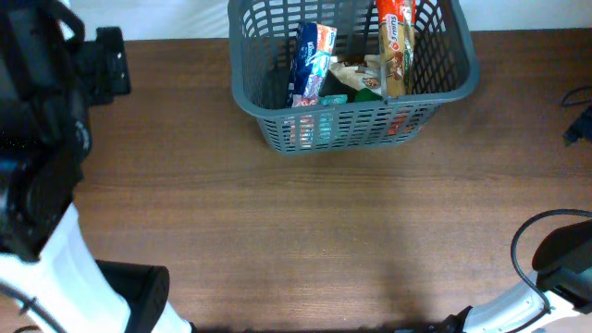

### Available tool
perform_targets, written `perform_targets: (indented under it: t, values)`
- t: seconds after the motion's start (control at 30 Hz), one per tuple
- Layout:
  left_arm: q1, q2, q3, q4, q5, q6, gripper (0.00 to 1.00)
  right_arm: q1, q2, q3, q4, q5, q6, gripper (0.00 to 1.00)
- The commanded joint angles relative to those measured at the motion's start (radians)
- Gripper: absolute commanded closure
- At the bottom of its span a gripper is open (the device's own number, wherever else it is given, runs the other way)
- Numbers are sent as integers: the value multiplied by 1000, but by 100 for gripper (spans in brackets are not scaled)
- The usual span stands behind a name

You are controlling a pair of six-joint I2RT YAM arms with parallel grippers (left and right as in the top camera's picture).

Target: Pack container

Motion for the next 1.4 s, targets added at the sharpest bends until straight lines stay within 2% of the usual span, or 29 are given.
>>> perform_targets:
  t: [0.0,0.4,1.37]
  values:
    - [18,-42,3,-6,6,-44,1,-3,-2,-8,3,12,12,1]
    - [21,-48,1,-6,63,-51,1,-3,-2,-8,3,12,12,1]
    - [21,-64,1,-6,63,-51,1,-3,-2,-8,3,12,12,1]
